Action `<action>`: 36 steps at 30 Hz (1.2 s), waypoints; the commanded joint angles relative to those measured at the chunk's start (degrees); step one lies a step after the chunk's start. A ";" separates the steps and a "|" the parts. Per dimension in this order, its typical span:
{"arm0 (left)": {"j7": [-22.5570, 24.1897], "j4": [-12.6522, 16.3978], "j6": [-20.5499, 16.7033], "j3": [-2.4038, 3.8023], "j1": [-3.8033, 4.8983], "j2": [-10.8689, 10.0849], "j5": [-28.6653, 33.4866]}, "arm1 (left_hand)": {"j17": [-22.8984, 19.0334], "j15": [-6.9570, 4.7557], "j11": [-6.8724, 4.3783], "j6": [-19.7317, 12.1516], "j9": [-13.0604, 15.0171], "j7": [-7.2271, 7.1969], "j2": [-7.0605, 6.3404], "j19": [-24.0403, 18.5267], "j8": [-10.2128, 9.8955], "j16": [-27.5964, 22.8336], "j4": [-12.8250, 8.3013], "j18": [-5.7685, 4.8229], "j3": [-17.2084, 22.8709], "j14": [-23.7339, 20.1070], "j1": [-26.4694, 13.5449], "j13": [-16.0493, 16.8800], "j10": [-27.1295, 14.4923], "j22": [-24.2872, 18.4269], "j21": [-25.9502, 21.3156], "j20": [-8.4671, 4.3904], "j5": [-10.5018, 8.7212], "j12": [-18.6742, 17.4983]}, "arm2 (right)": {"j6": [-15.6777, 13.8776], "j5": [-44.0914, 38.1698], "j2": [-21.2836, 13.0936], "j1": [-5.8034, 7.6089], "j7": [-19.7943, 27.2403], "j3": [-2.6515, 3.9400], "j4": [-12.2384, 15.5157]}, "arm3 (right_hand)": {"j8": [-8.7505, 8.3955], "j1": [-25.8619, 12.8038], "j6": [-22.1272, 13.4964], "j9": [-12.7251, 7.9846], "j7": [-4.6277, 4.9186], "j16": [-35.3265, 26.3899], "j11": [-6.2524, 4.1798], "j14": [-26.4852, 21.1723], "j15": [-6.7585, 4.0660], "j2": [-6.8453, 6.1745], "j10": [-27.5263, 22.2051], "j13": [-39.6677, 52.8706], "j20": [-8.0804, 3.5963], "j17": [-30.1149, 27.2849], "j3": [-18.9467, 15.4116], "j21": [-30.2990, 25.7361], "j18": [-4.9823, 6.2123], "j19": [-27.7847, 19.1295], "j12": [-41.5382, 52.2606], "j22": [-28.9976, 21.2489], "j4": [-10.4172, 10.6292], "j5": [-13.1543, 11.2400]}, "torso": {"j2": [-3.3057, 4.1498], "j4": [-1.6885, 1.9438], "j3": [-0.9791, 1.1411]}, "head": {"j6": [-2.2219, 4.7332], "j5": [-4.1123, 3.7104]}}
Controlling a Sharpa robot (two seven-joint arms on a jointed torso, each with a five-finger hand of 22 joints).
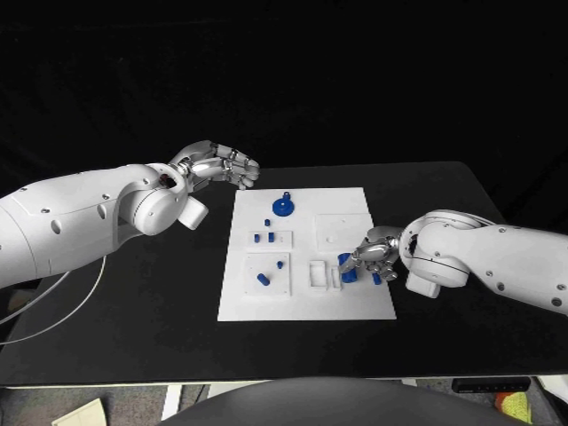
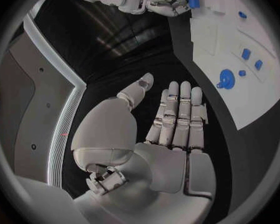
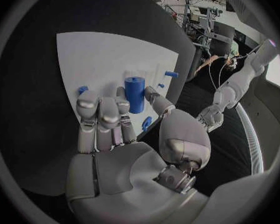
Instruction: Assemble the parts on the task board
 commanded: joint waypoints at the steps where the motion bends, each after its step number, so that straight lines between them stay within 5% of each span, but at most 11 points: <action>1: 0.51 0.16 0.75 0.03 0.01 0.08 0.31 | 0.07 -0.09 0.08 -0.45 -0.08 -0.05 -0.19 -0.09 0.23 -0.32 0.18 1.02 0.16 0.39 -0.30 -0.08 -0.49 0.04 -0.22 0.25 0.00 -0.06 | -0.72 0.98 0.07 0.57 -0.53 0.03 0.80 | 0.26 -0.46 0.68 -0.05 0.16 0.23 -0.04 -0.03 -0.50 -0.97 0.35 0.07 0.44 -0.10 0.26 0.29 5.72 0.15 -0.30 0.06 0.11 -0.07 | -0.01 -0.01 -0.01 | -0.04 -0.03; 13: 0.47 0.17 0.80 0.03 0.02 0.22 0.31 | 0.13 -0.08 0.08 -0.47 -0.09 -0.04 -0.23 -0.08 0.25 -0.36 0.17 1.02 0.16 0.40 -0.32 -0.08 -0.49 0.08 -0.25 0.26 0.00 -0.06 | 3.58 2.43 3.93 1.18 -2.00 -0.03 -1.59 | -0.03 -1.18 0.69 -0.19 0.18 0.13 -0.03 -0.08 -0.50 -1.68 0.29 0.13 0.52 -0.21 0.12 0.19 5.72 0.07 -0.56 0.01 0.74 -0.78 | 0.07 0.24 -0.18 | -0.14 -0.04; 18: 0.48 0.21 0.83 0.03 0.02 0.29 0.31 | 0.16 -0.08 0.09 -0.47 -0.10 -0.04 -0.25 -0.08 0.26 -0.39 0.17 1.01 0.15 0.40 -0.33 -0.08 -0.50 0.09 -0.26 0.26 -0.01 -0.06 | 4.02 2.48 5.37 1.18 -2.27 -1.50 -2.66 | -0.11 -1.44 0.67 -0.22 0.19 0.09 -0.01 -0.10 -0.48 -1.80 0.23 0.15 0.54 -0.24 0.02 0.16 5.72 0.01 -0.65 0.01 0.93 -0.84 | 0.08 0.23 -0.16 | -0.28 0.09; 29: 0.41 0.20 0.86 0.03 0.02 0.38 0.31 | 0.21 -0.07 0.09 -0.49 -0.12 -0.04 -0.28 -0.08 0.28 -0.44 0.18 1.01 0.15 0.40 -0.34 -0.09 -0.51 0.12 -0.29 0.27 -0.01 -0.06 | 2.99 1.67 7.57 1.14 -2.21 -2.89 -4.87 | -0.21 -1.76 0.64 -0.26 0.21 0.05 0.00 -0.12 -0.48 -1.77 0.16 0.20 0.55 -0.28 -0.10 0.13 5.72 -0.04 -0.72 0.01 1.19 -0.89 | 0.13 0.16 -0.10 | -0.29 0.59; 36: 0.38 0.22 0.80 0.03 0.02 0.31 0.31 | 0.25 -0.07 0.10 -0.49 -0.13 -0.03 -0.28 -0.08 0.29 -0.47 0.19 1.01 0.16 0.40 -0.35 -0.09 -0.52 0.14 -0.31 0.28 -0.01 -0.06 | 2.32 1.47 7.77 1.11 -1.72 -2.94 -4.68 | -0.23 -1.78 0.65 -0.26 0.21 0.04 0.00 -0.13 -0.48 -1.77 0.14 0.21 0.55 -0.29 -0.10 0.12 5.72 -0.05 -0.74 0.01 1.21 -0.88 | 0.16 0.15 0.01 | -0.38 0.84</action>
